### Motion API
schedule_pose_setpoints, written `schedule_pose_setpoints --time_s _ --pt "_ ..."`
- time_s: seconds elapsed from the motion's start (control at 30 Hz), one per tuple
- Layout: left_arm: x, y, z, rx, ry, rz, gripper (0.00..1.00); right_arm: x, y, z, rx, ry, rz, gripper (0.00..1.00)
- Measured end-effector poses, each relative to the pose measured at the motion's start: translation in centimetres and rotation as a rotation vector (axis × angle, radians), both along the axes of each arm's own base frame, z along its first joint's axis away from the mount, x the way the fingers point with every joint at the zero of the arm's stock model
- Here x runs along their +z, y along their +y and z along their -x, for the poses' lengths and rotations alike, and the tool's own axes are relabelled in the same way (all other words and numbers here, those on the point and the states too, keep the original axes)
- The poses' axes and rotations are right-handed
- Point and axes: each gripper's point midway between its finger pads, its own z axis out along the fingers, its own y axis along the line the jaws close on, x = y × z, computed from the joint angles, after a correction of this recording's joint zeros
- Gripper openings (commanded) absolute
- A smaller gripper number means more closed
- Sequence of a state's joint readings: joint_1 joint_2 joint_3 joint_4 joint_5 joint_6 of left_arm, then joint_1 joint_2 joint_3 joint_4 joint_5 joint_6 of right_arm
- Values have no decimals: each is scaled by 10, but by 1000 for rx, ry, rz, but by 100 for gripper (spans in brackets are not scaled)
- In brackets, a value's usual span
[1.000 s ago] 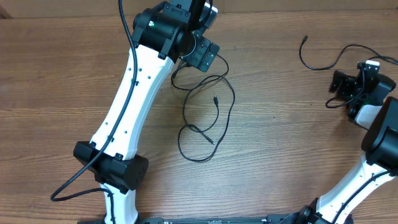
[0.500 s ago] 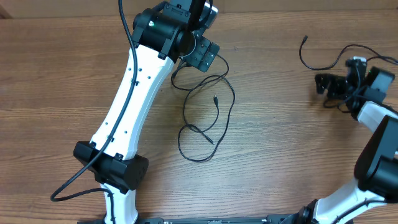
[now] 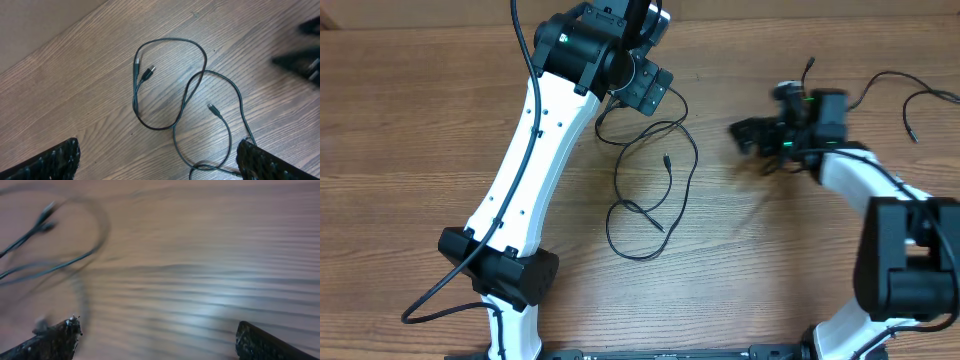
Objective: Untangle cables
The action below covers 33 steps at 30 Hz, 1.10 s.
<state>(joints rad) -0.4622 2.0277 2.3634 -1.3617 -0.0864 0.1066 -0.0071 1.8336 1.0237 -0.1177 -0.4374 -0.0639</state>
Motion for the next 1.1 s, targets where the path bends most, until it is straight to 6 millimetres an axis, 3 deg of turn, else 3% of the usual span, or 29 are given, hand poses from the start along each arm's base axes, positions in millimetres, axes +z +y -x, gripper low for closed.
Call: schedule_pose_setpoints --time_s 0.03,0.2,0.4,0.67,1.1 --pt "0 0 0 0 0 0 100 -1 23 5 50 6 3 100" --pt "0 0 0 0 0 0 100 -6 77 20 150 8 60 100" --pt "0 0 0 0 0 0 100 -9 103 29 192 3 101 100" --pt "0 0 0 0 0 0 100 -8 109 30 199 -10 116 100" --pt "0 0 0 0 0 0 100 5 107 8 159 -115 132 100"
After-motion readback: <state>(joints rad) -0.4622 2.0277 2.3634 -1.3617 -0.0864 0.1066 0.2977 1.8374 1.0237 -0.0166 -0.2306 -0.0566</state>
